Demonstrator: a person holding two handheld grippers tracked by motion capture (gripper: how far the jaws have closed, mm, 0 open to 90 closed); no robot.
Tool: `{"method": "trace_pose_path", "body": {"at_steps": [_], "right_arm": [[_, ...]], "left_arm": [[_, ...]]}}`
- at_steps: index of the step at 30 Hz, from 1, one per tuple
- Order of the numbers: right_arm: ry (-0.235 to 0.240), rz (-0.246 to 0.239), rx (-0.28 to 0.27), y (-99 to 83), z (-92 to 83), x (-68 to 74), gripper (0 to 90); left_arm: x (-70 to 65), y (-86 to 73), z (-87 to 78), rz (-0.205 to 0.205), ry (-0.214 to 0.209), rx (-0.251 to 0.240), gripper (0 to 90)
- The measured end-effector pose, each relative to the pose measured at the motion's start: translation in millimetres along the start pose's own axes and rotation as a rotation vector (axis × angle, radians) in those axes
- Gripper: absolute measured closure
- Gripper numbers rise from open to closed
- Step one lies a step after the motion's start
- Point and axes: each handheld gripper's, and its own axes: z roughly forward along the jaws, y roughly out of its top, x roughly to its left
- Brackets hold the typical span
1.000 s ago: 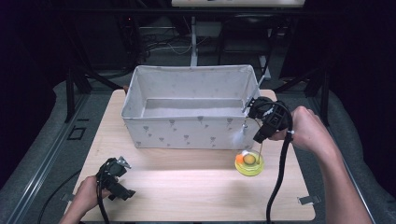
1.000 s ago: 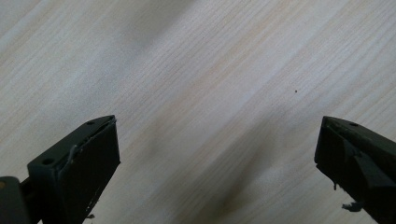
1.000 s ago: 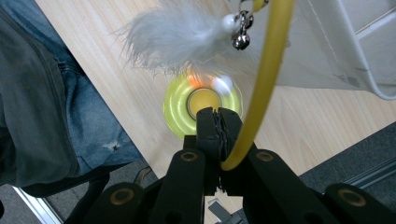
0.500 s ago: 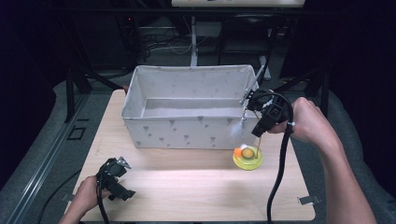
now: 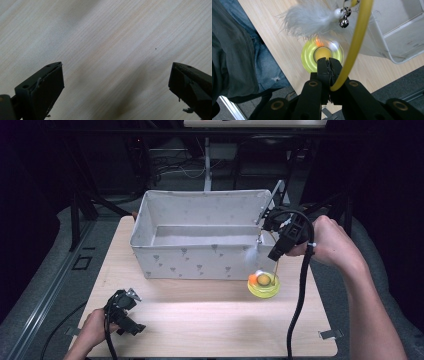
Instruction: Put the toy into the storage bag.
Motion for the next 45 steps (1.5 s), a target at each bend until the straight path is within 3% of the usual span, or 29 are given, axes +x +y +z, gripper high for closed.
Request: {"method": "trace_pose_path", "body": {"at_steps": [26,37,45], "right_arm": [[-0.011,-0.032,-0.013,34.6,-43.3,-3.7,88.4],[-0.039,-0.001,-0.039,44.5,-64.8,-13.7,88.4],[-0.054,0.065,-0.039,53.5,-74.6,-25.5,88.5]], "left_arm": [[0.5,-0.2,1.9,0.006,-0.022,0.017,0.1],[-0.1,0.0,3.0,0.014,-0.019,0.027,0.1],[0.6,-0.6,3.1,0.018,-0.02,0.034,0.1]]}}
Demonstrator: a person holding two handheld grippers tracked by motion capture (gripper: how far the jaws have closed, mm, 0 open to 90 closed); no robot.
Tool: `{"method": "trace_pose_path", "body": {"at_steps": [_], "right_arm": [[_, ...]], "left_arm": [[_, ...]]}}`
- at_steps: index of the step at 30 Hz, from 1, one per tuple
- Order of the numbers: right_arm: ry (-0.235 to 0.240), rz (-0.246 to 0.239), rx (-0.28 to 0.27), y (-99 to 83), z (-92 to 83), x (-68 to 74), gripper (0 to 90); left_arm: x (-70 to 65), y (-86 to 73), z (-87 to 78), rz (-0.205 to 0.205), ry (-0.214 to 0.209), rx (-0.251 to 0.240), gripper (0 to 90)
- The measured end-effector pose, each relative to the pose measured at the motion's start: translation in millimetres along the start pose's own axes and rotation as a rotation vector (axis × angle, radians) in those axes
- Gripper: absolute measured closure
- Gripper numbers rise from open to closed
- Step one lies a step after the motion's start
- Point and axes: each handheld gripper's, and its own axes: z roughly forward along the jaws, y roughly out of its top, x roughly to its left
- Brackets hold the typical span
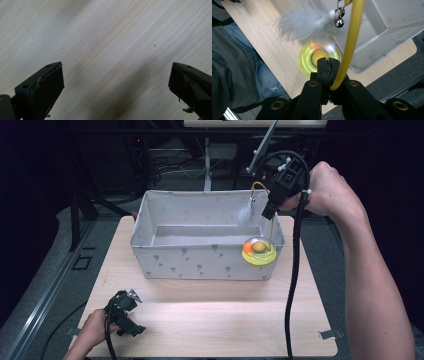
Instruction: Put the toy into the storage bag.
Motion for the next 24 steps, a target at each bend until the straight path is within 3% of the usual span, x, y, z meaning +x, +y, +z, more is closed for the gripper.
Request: {"method": "trace_pose_path", "body": {"at_steps": [12,24], "right_arm": [[-0.033,0.051,-0.04,15.3,-14.9,-16.8,88.5],[-0.064,0.105,-0.059,30.9,-9.1,-36.4,88.5]], "left_arm": [[-0.8,0.0,0.5,0.003,-0.004,0.004,0.1],[-0.4,-0.6,0.8,0.006,-0.003,0.01,0.1]]}}
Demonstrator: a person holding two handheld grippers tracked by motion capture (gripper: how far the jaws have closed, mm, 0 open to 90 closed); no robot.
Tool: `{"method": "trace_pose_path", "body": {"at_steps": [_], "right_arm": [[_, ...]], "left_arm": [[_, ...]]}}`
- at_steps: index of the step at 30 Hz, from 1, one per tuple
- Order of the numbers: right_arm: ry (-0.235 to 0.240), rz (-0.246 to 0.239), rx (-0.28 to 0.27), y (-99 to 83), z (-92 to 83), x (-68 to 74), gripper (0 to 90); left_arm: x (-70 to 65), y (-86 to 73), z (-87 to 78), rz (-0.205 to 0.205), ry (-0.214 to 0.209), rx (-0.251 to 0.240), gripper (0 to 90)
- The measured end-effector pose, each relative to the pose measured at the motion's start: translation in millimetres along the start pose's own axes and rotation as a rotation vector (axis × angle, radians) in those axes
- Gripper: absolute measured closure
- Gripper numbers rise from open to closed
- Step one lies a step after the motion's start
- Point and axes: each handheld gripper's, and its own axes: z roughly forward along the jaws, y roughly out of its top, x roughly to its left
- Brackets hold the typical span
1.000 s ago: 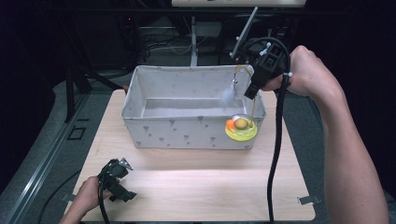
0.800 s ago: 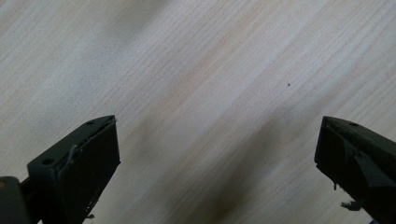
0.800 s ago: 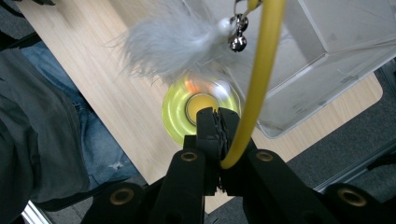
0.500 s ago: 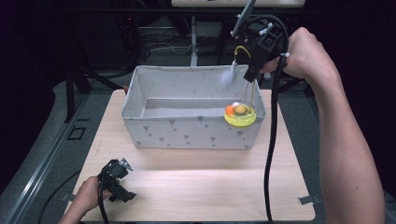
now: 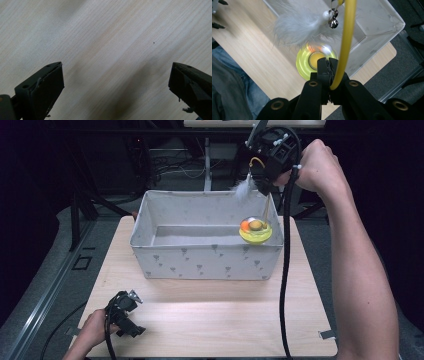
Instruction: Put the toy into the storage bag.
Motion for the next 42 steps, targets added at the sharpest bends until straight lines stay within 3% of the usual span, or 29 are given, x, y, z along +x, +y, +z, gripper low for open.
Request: {"method": "trace_pose_path", "body": {"at_steps": [13,26,42], "right_arm": [[-0.015,0.072,-0.02,11.9,21.2,-27.6,88.5],[-0.017,0.091,-0.013,22.0,55.0,-35.8,88.4],[0.017,0.109,-0.014,13.4,99.5,-42.4,88.5]], "left_arm": [[-0.2,-0.7,0.0,0.004,0.0,0.0,0.1],[-0.8,-0.9,0.4,0.006,-0.003,0.002,0.1],[-1.4,-0.5,0.7,0.01,-0.004,0.009,0.1]]}}
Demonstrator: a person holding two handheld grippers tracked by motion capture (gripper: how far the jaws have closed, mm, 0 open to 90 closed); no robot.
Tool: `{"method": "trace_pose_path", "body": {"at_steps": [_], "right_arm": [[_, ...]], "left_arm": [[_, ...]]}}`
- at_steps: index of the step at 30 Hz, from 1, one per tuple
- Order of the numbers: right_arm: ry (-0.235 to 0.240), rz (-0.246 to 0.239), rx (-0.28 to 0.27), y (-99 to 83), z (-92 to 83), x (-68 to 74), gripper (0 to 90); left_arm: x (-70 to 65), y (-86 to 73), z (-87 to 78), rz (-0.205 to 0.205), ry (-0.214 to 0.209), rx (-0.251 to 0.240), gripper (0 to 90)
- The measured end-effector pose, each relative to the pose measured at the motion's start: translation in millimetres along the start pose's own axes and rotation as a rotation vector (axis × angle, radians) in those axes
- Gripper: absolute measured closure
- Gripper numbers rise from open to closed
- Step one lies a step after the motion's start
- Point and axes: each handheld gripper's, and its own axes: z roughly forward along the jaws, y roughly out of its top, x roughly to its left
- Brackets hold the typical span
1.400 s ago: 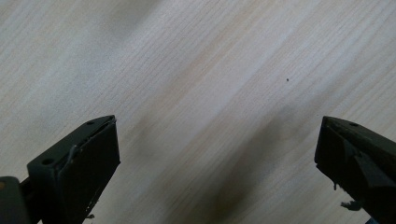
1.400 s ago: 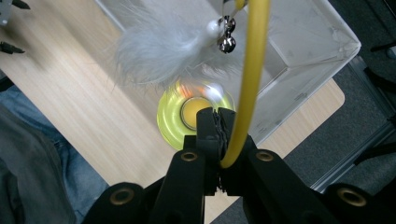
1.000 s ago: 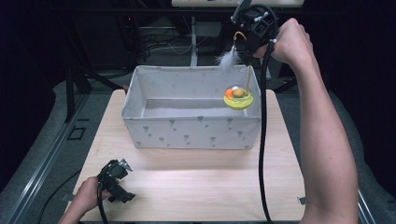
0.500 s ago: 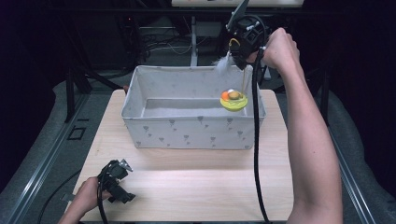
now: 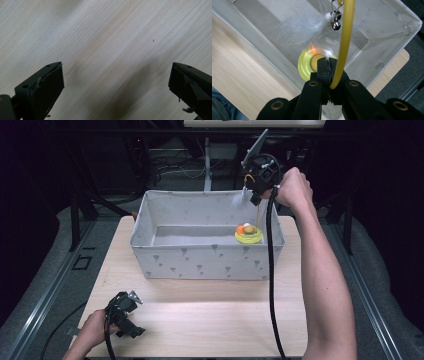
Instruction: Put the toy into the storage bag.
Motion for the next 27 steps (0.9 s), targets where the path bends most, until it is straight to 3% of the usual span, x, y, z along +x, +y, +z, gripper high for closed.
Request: {"method": "trace_pose_path", "body": {"at_steps": [27], "right_arm": [[0.022,0.013,0.04,-22.8,49.5,-8.3,88.4]], "left_arm": [[0.1,-0.2,0.1,0.002,-0.001,0.0,0.1]]}}
